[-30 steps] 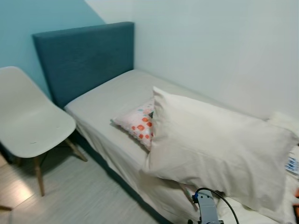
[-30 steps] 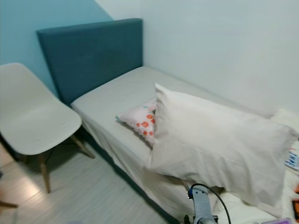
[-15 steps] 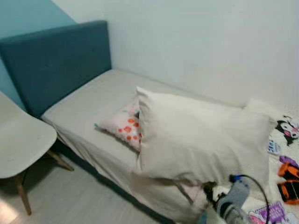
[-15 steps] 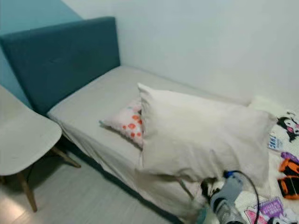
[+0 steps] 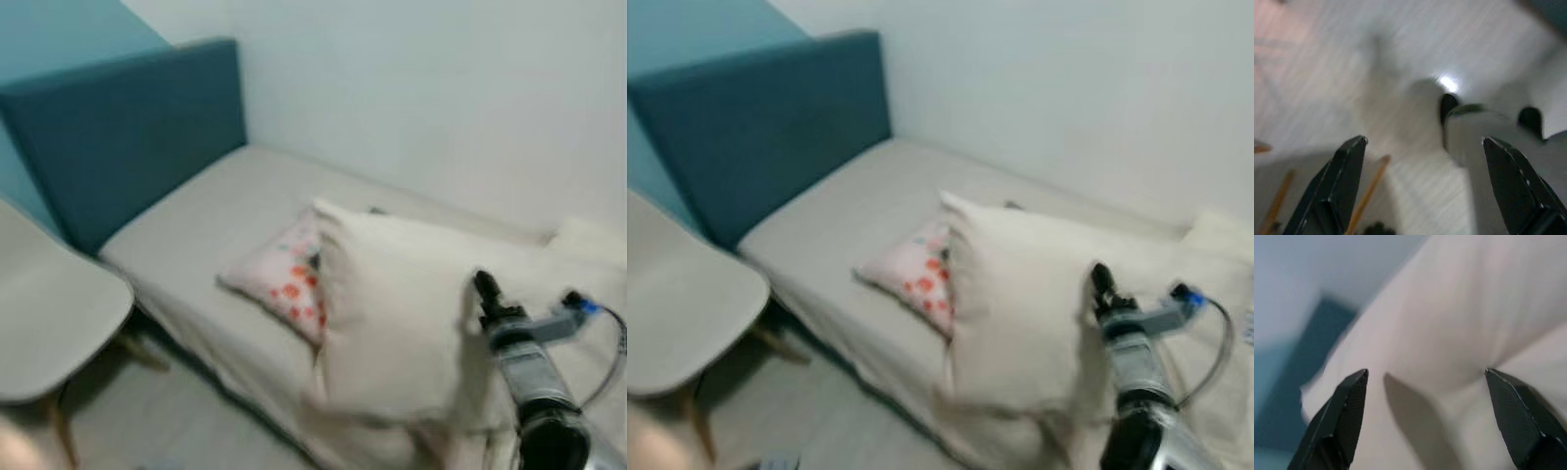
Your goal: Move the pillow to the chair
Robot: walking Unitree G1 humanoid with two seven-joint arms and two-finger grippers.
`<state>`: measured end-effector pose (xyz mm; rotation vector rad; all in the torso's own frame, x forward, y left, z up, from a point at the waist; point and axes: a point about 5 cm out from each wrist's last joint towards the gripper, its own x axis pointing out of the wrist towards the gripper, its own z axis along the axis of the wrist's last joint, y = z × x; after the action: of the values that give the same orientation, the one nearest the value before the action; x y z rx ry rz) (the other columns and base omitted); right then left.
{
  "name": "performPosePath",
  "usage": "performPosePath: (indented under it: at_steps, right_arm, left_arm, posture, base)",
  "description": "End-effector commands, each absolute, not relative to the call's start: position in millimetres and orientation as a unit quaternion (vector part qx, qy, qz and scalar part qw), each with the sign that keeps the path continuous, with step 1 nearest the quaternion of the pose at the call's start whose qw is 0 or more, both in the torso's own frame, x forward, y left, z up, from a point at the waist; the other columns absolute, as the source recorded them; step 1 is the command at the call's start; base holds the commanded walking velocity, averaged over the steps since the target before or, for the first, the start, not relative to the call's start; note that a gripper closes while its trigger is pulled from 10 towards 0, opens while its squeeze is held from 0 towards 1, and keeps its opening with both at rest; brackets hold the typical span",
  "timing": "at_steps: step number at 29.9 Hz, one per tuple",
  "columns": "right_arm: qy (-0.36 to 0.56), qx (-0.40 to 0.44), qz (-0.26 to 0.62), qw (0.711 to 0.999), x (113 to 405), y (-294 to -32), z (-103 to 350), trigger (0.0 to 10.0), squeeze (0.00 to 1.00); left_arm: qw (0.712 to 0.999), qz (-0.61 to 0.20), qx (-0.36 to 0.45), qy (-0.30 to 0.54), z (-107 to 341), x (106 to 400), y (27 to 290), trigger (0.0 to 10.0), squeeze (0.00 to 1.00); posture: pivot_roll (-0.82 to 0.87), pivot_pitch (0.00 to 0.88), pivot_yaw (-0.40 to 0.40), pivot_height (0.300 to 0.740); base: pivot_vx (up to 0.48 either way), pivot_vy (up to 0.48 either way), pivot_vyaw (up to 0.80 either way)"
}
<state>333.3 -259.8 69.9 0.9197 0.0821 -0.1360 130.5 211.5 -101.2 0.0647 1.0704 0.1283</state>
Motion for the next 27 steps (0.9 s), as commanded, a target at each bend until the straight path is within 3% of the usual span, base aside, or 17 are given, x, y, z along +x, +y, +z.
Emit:
performPosePath:
  at_steps: [1,2,3,5,11,15,19,21,27]
  right_arm:
    - [0.081,0.423,-0.097,0.897,322,-268,56,10.0,0.0]
    - [0.099,0.418,-0.109,0.896,322,-266,53,10.0,0.0]
    - [0.184,0.366,-0.155,0.899,315,-263,37,10.0,0.0]
    - [0.205,0.351,-0.167,0.898,312,-262,33,10.0,0.0]
    - [0.207,0.322,-0.213,0.899,306,-274,31,10.0,0.0]
    - [0.217,0.256,-0.245,0.91,302,-291,36,10.0,0.0]
    - [0.24,0.239,-0.251,0.907,299,-293,32,10.0,0.0]
    - [0.318,0.194,-0.251,0.894,286,-289,16,10.0,0.0]
    - [0.345,0.164,-0.253,0.889,277,-288,6,10.0,0.0]
  left_arm:
    - [0.862,0.051,0.032,0.503,-99,138,207,10.0,0.0]
    - [0.861,0.053,0.03,0.505,-100,137,207,10.0,0.0]
    - [0.856,0.051,0.031,0.513,-101,134,206,10.0,0.0]
    - [0.855,0.05,0.032,0.515,-101,134,206,10.0,0.0]
    - [0.855,0.039,0.028,0.516,-103,130,200,10.0,0.0]
    - [0.852,0.032,0.029,0.521,-105,125,196,10.0,0.0]
    - [0.852,0.031,0.03,0.522,-106,124,195,10.0,0.0]
    - [0.852,0.029,0.031,0.522,-106,124,193,10.0,0.0]
    - [0.853,0.026,0.034,0.52,-106,125,192,10.0,0.0]
  posture:
    - [-0.15,0.0,-0.023,0.74]
    - [-0.15,0.0,-0.025,0.74]
    - [-0.15,0.0,-0.026,0.74]
    - [-0.15,0.0,-0.026,0.74]
    - [-0.14,0.0,-0.028,0.74]
    - [-0.15,0.0,-0.026,0.74]
    - [-0.15,0.0,-0.024,0.74]
    - [-0.15,0.0,-0.02,0.74]
    - [-0.13,0.0,-0.009,0.74]
  base:
    - [0.0,0.0,0.0]
    - [0.0,0.0,0.0]
    - [0.0,0.0,0.0]
    - [0.0,0.0,0.0]
    - [0.0,0.0,0.0]
    - [0.0,0.0,0.0]
    - [0.0,0.0,0.0]
    - [0.0,0.0,0.0]
    - [0.0,0.0,0.0]
